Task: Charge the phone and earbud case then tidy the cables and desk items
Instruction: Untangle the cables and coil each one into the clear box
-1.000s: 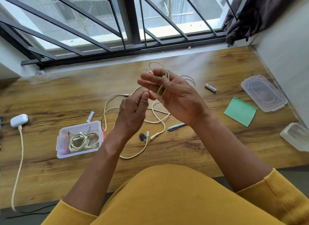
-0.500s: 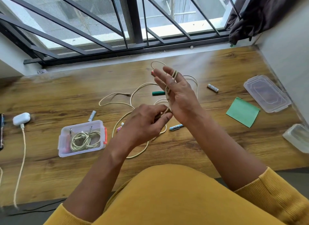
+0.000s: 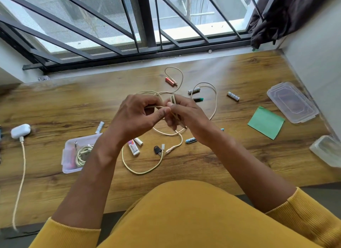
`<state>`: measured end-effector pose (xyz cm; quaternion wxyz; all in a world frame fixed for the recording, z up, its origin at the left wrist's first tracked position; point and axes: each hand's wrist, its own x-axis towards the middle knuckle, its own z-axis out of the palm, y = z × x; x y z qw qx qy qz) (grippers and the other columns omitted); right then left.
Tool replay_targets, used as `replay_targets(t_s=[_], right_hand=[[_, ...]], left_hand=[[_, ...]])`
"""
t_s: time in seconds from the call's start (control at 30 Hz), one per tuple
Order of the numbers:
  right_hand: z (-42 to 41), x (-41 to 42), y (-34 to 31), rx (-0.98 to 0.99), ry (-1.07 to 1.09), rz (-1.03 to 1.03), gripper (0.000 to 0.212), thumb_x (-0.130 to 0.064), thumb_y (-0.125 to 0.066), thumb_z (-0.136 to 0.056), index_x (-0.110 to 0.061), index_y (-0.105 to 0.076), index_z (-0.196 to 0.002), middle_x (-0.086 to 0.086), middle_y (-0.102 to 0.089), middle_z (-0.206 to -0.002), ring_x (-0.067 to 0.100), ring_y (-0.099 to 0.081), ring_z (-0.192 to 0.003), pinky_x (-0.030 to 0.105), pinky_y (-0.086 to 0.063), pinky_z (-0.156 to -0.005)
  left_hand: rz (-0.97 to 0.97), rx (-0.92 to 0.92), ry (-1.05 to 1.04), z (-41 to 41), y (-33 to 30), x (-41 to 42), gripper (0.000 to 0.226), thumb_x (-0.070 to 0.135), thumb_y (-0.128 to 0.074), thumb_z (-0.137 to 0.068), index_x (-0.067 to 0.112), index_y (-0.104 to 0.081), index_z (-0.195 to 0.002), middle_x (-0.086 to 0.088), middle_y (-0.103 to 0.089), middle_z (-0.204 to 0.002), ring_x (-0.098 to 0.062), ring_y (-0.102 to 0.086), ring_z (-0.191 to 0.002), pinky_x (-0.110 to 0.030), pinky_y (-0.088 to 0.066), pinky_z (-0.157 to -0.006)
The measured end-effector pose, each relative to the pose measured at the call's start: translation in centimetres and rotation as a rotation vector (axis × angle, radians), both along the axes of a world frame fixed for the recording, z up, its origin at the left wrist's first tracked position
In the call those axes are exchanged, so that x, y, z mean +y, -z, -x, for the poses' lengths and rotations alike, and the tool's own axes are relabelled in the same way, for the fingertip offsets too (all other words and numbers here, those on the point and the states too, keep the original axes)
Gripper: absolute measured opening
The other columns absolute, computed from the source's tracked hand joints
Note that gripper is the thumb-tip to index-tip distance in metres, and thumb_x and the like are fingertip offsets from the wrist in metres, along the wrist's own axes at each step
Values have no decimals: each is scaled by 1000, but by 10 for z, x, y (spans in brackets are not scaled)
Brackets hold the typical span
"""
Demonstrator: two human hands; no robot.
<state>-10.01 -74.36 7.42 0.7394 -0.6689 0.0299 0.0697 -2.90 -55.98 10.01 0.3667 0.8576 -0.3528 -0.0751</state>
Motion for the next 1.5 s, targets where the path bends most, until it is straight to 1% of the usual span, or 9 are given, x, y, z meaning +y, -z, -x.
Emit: replay_targets(t_s=[0.13,0.47,0.57,0.7,0.8,0.97,1.07,1.33,1.5], right_hand=[[3,-1,-2,31,-162,103,56,-44,-29,-115,-22,-66,-79,2,-48,-57,17,-40,-53,31,-34,-58],[6,-9,-22,11,-469,-202,33,-22,-33,-113,-5,-56,-98,1,-33,-62,18,-24,-54,40,-21,-55],[3,-12,-28,-21,-449,-335,31,-18,-30,-112,-6,-55,-98,3,-42,-61,17,-44,-53,38,-40,-62],[-2,-17,-32,-112,-348,-459,32,-15,-23,-112,-5,-52,-103,12,-67,-74,38,-72,-97,53,-49,-102],[-4,-17,-34,-150,-260,-581,35,-15,-19,-114,-5,-52,-106,9,-72,-82,49,-59,-112,28,-57,-81],[-13,-10,-27,-170,-124,-717,32,-16,-23,-115,-3,-52,-117,13,-77,-109,40,-61,-129,46,-44,-118],[-17,-6,-26,-148,-71,-768,31,-17,-24,-116,-7,-53,-123,15,-70,-129,35,-56,-138,35,-54,-101],[-20,-9,-21,-188,149,-626,25,-9,-29,-115,-3,-46,-132,24,-59,-144,34,-50,-146,42,-31,-128],[-16,-11,-11,-172,184,-291,23,-6,-34,-114,1,-49,-130,29,-66,-135,32,-63,-134,46,-39,-123]], left_hand=[[35,49,-4,-11,-2,7,28,48,-76,-90,21,-75,-81,0,-63,-64,-13,-49,-53,-31,-38,-53],[257,191,4,-16,5,4,30,41,-58,-104,27,-63,-78,9,-48,-61,-14,-39,-54,-27,-32,-52],[289,168,-73,-10,14,-1,43,39,-50,-109,19,-64,-75,-11,-54,-61,-26,-41,-54,-38,-35,-52],[255,108,-229,-1,24,-2,44,37,-46,-110,25,-60,-71,-15,-53,-61,-28,-47,-55,-45,-39,-56],[240,106,-253,7,33,-2,42,35,-47,-111,24,-62,-73,-11,-56,-61,-30,-52,-58,-47,-44,-56],[204,83,-218,30,40,-13,35,39,-45,-111,31,-70,-88,18,-58,-63,-4,-54,-58,-32,-42,-58],[126,68,-183,41,39,-21,30,35,-46,-111,26,-74,-104,16,-57,-64,-10,-53,-58,-37,-41,-58],[-29,104,-4,52,29,-29,32,38,-45,-108,21,-72,-109,14,-46,-59,-3,-48,-59,-32,-32,-59],[-4,57,-9,40,15,-24,24,37,-58,-107,26,-78,-99,11,-49,-55,-9,-48,-51,-28,-31,-54]])
